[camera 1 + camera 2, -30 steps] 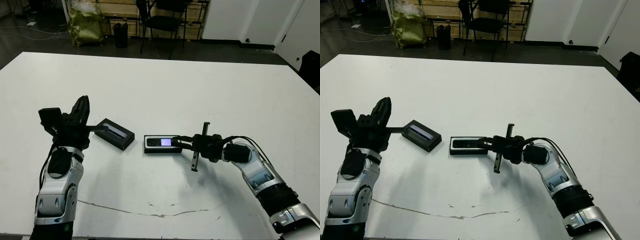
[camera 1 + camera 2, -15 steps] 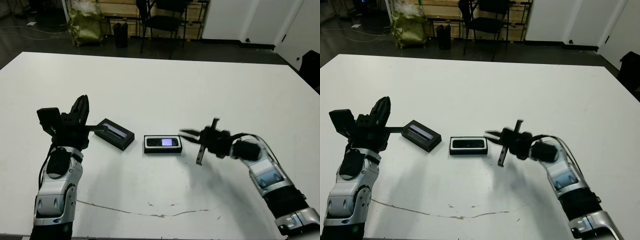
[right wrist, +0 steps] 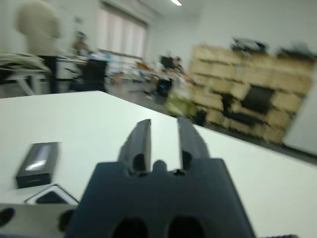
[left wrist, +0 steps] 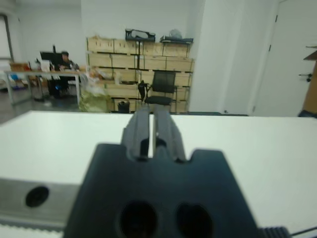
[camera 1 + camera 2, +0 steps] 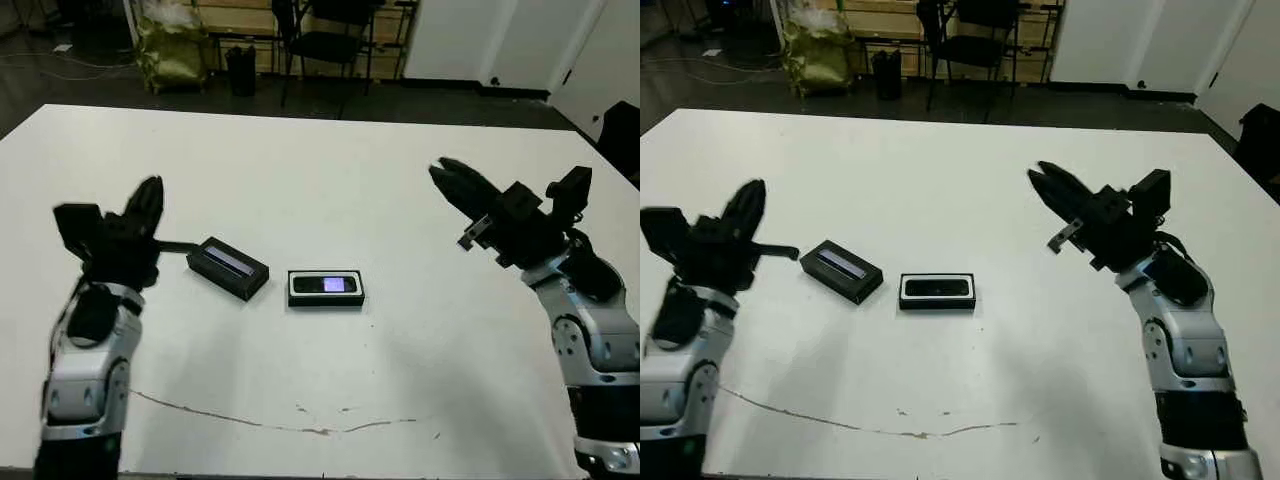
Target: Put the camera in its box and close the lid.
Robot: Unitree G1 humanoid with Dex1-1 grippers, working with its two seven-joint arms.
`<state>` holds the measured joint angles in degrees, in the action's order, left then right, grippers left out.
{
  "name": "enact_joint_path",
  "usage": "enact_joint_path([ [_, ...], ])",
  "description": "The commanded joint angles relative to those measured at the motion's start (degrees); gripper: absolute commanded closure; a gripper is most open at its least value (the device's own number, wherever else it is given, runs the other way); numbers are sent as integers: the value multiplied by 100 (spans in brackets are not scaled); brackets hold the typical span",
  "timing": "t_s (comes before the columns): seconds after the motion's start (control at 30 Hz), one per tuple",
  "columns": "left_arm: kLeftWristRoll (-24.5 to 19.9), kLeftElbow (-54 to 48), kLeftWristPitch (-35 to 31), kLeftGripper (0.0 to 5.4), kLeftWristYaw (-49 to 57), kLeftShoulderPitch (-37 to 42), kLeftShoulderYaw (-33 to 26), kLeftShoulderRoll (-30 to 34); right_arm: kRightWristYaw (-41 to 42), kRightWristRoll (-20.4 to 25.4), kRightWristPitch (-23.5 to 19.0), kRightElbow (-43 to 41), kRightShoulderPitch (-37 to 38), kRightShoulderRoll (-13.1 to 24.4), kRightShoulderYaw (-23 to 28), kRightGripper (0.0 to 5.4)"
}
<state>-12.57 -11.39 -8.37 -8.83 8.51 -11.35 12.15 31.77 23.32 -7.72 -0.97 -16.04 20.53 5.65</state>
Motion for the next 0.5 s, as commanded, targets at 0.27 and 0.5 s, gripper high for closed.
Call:
enact_joint_path([
  [0.27, 227, 831, -84, 540, -562, 614, 67, 754, -785, -413, 310, 533, 765, -636, 112, 232],
  [0.5, 454, 1149, -199, 540, -981, 976, 318, 1145, -1139, -365, 90, 298, 996, -877, 158, 77],
])
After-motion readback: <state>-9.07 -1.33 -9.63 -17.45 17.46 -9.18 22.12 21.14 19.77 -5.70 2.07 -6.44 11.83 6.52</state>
